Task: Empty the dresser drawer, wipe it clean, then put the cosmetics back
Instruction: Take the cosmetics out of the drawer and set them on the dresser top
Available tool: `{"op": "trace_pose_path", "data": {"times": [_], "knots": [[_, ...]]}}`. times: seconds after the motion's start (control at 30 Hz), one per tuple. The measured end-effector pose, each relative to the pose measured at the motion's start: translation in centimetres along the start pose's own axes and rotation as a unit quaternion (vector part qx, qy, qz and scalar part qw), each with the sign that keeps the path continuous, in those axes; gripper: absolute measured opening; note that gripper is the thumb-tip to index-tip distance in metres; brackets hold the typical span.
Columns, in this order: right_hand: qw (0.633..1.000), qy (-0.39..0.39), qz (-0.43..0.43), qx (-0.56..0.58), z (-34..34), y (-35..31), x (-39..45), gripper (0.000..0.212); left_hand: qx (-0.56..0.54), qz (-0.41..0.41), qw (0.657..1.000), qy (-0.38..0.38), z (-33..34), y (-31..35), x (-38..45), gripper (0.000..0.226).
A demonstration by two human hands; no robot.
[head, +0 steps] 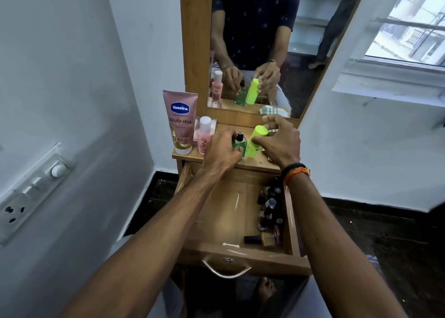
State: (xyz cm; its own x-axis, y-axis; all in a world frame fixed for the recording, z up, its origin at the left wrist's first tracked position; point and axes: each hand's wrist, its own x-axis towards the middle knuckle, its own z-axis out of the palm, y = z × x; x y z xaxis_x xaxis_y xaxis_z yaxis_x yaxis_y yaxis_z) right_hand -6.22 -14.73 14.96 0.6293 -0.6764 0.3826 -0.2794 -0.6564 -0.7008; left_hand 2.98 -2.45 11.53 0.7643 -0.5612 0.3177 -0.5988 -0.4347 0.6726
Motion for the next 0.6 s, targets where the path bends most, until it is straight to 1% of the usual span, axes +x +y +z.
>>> {"op": "trace_pose_path", "data": {"times": [0.17, 0.3, 0.6], "knots": [[1.0, -0.005, -0.021, -0.009, 1.4, 0.7, 1.9, 0.051, 0.001, -0.009, 1.0, 0.012, 1.0, 0.3, 1.3, 0.03], [0.999, -0.026, -0.029, -0.002, 2.2, 1.5, 3.0, 0.052, -0.006, -0.014, 1.0, 0.014, 1.6, 0.3, 2.3, 0.029], [0.999, -0.036, -0.024, 0.009, 3.4, 3.5, 3.7, 0.055, -0.015, -0.031, 0.998, 0.046, 2.8, -0.3, 3.6, 0.039]]}}
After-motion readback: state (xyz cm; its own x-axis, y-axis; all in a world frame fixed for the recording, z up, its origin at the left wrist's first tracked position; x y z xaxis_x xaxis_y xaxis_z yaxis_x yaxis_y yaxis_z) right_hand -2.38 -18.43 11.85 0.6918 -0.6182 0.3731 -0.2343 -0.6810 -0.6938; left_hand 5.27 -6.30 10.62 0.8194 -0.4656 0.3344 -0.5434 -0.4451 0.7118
